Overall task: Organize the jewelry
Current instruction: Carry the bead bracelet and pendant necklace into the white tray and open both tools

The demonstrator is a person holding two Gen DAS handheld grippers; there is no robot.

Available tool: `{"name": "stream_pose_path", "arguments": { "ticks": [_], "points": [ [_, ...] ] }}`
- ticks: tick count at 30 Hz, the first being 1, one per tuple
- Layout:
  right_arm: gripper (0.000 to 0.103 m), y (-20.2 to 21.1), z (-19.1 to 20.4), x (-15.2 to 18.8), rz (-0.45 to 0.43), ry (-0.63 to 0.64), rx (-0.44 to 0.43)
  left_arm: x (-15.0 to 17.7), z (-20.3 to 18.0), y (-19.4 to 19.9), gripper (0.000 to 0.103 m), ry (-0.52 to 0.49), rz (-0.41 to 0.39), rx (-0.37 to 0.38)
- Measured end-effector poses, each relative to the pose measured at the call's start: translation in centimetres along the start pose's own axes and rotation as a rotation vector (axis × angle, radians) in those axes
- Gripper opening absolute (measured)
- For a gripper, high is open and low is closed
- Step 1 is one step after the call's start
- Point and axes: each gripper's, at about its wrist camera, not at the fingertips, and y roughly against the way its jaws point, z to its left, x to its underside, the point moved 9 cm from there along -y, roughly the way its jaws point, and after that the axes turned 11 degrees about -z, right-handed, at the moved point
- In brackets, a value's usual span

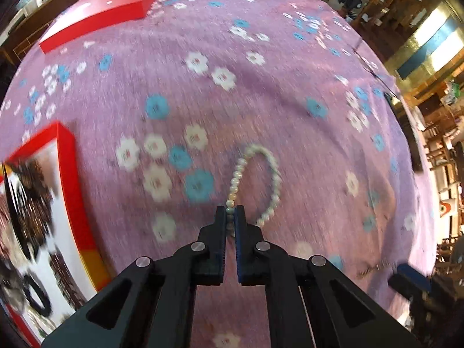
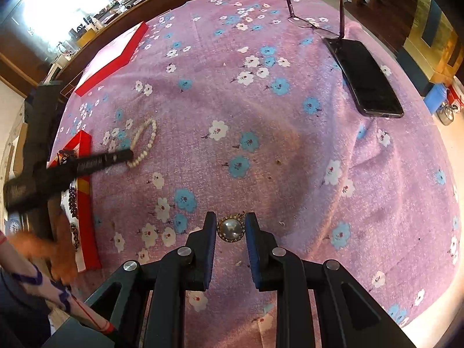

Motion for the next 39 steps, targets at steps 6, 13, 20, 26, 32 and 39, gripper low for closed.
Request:
{"name": "stream_pose_path", "arguments": {
  "ticks": [6, 13, 20, 26, 32, 39],
  "points": [
    [0.021, -0.3, 0.3, 0.1, 0.008, 0.003, -0.004, 3.7, -1.1, 3.2, 0.005, -0.014, -0.010, 0.078],
    [0.021, -0.2, 1.7, 0.0, 0.006, 0.024, -0.023, 4.5, -1.7, 7.6, 0.005, -0.025, -0.060, 0.155],
    [0.021, 0.3, 3.2, -0.3, -0.015, 0.041, -0.043, 3.1, -1.7, 10.7, 0.005, -0.019, -0.131, 0.162],
    [0.021, 0.8, 4.7, -0.5, -0.032, 0.059, -0.063, 3.0, -0.9, 12.0, 0.005, -0.014, -0.150, 0.157],
    [0.021, 0.9, 6.6, -0.5, -0.036, 0.092, -0.080, 3.5, 0.2, 13.3, 0.005, -0.010, -0.172, 0.141],
    [0.021, 1.0, 10.1, -0.4, -0.040, 0.166, -0.104, 4.0, 3.1, 15.2, 0.005, 0.039, -0.210, 0.119]
  ]
}}
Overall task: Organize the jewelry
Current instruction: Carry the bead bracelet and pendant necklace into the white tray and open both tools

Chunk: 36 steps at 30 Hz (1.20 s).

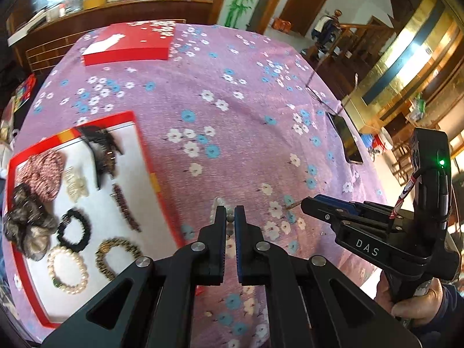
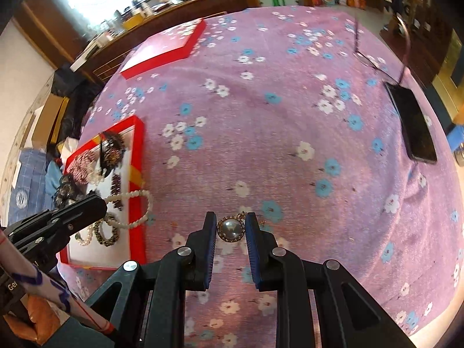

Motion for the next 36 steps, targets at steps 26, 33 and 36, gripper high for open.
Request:
{"name": "stream_pose_path", "arguments": {
  "ticks": [26, 33, 36],
  "points": [
    [0.022, -3.1, 16.0, 1.3, 0.055, 0.280, -0.184, 6.1, 16.6, 7.6, 0.005, 0.296, -0.036, -0.192],
    [0.022, -4.8, 17.6, 3.1, 0.119, 0.297, -0.214, 7.4, 17.3, 7.1, 0.005, 0.291, 0.002, -0.175],
    [0.022, -5.5, 17.5, 3.8, 0.148, 0.282, -0.212, 7.8, 17.1, 6.5, 0.005, 0.283, 0.023, -0.160]
  ]
}}
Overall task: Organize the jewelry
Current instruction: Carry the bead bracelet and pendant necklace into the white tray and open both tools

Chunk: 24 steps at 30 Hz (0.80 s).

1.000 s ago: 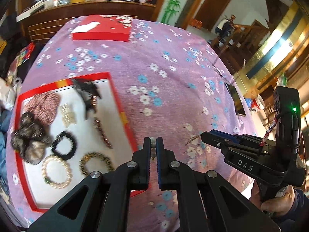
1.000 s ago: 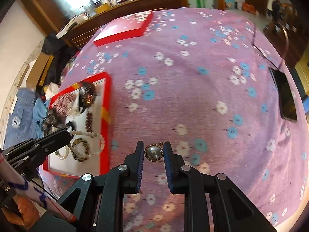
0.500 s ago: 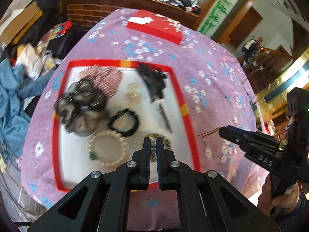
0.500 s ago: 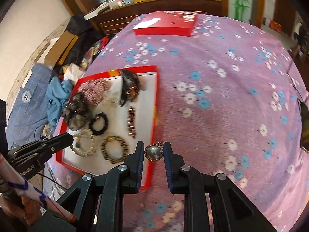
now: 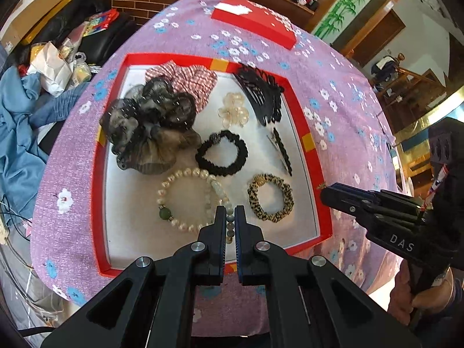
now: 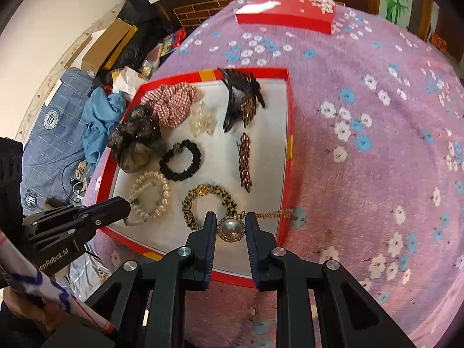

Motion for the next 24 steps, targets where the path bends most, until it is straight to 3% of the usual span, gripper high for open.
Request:
{"name": "stream_pose_path", "arguments": {
  "ticks": [13, 24],
  "points": [
    [0.022, -2.7, -0.8, 3.7, 0.121, -0.047, 0.004, 2.2, -1.9, -2.6, 0.005, -0.094, 0.097, 0.050],
    [0.023, -3.2, -0.5, 4.4, 0.139, -0.043, 0.011, 3.5, -2.9, -4.4, 0.005, -0.146, 0.140, 0.043]
  ]
}}
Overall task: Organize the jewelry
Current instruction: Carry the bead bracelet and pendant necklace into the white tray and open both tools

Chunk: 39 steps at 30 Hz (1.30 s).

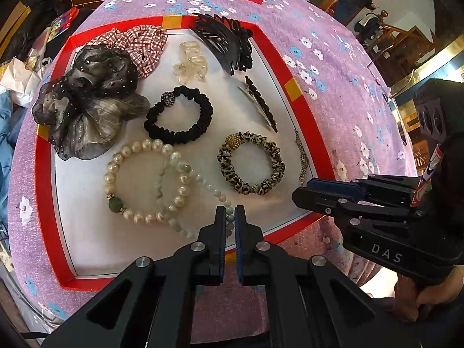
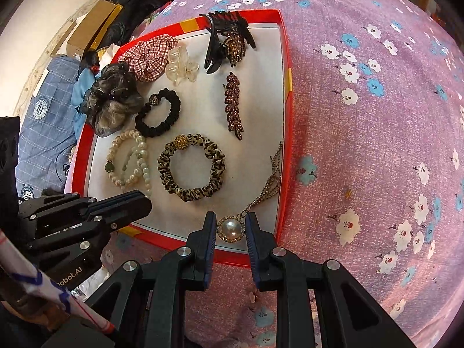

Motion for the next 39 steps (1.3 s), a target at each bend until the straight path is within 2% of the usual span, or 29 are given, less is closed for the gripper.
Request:
{"name": "stream_pose_path", "arguments": {
  "ticks": [20, 39],
  "points": [
    [0.023, -1.2, 1.1, -1.3, -0.012, 0.043, 0.017, 0.0, 0.7, -0.6, 0.005, 0.017, 0.010, -0.028],
    [0.026, -0.4, -0.2, -1.6, -0.031, 0.036, 0.013, -0.2, 0.9, -0.7, 0.005, 0.048, 0.004, -0.045]
  ]
}}
